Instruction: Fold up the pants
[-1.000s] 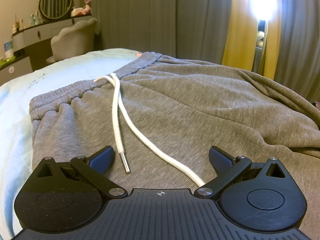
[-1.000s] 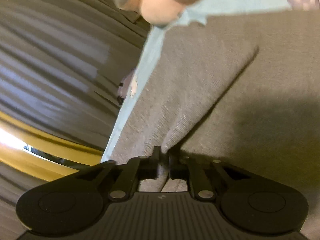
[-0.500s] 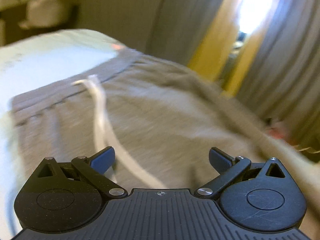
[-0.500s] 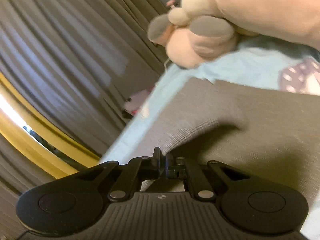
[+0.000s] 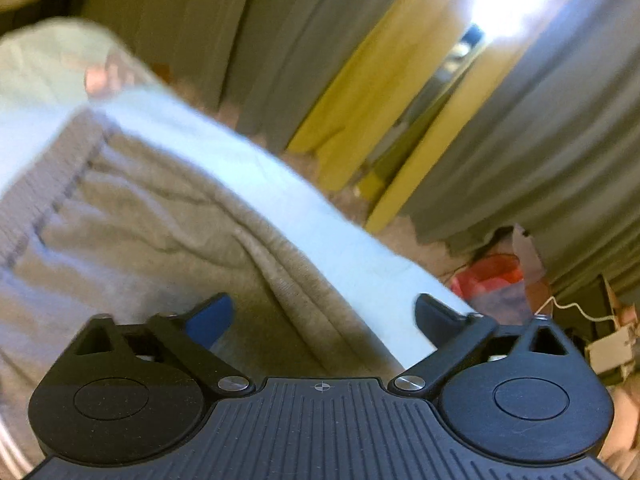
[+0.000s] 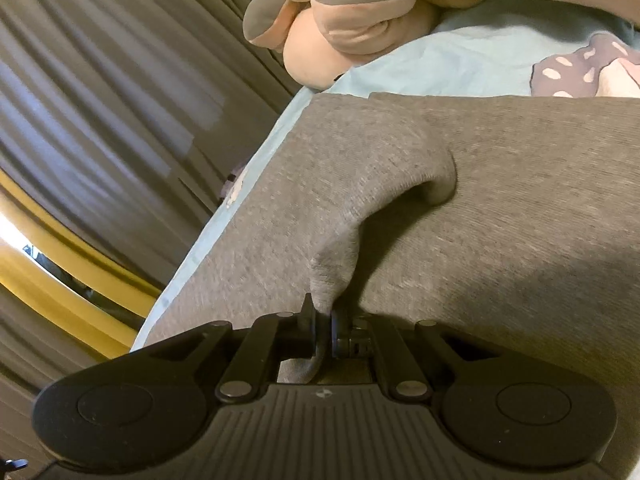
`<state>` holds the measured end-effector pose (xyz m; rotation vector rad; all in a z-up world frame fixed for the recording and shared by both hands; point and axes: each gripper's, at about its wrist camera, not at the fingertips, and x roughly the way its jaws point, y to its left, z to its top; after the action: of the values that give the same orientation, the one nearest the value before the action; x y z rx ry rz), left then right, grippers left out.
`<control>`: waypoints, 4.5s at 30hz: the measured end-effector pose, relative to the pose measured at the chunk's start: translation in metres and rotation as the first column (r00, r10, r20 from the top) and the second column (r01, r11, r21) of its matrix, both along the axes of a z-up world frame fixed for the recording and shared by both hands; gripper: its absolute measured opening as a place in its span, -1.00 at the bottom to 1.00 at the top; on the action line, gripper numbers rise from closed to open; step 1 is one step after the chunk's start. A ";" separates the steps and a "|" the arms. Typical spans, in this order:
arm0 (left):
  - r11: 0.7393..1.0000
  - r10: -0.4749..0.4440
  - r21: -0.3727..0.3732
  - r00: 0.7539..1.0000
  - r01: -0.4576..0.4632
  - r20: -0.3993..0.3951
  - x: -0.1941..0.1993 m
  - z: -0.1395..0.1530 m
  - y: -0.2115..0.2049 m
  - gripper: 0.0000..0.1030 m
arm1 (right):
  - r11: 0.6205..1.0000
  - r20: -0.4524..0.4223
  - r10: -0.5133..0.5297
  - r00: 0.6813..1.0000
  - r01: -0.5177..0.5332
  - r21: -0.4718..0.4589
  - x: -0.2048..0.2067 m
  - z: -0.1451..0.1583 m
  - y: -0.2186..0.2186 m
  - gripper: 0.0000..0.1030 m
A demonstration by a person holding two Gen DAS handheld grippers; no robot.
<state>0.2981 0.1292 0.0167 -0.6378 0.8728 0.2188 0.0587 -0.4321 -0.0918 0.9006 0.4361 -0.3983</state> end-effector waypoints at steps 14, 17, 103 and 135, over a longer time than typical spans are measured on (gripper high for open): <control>0.992 0.033 -0.115 0.992 -0.047 -0.119 0.033 -0.043 0.023 -0.72 | 0.999 0.039 -0.021 0.999 0.022 -0.031 0.006 -0.006 0.005 -0.91; 0.990 0.054 -0.124 0.997 -0.059 -0.049 0.003 -0.027 0.026 -0.76 | 0.998 0.037 -0.011 0.999 0.013 -0.059 0.008 -0.006 0.006 -0.92; 0.892 -0.142 0.448 0.980 0.066 0.139 -0.213 -0.049 -0.081 0.50 | 0.614 -0.450 0.357 0.818 -0.569 -0.547 0.112 0.037 0.186 -0.28; 0.922 -0.010 0.387 0.997 -0.020 0.075 -0.234 -0.035 -0.064 0.82 | 0.802 -0.552 0.241 0.798 -0.484 -0.350 -0.034 0.042 0.040 0.72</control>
<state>0.0643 0.0648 -0.0179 -0.2755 0.7271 0.3593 0.0250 -0.3925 -0.0497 0.1980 0.9222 -0.3368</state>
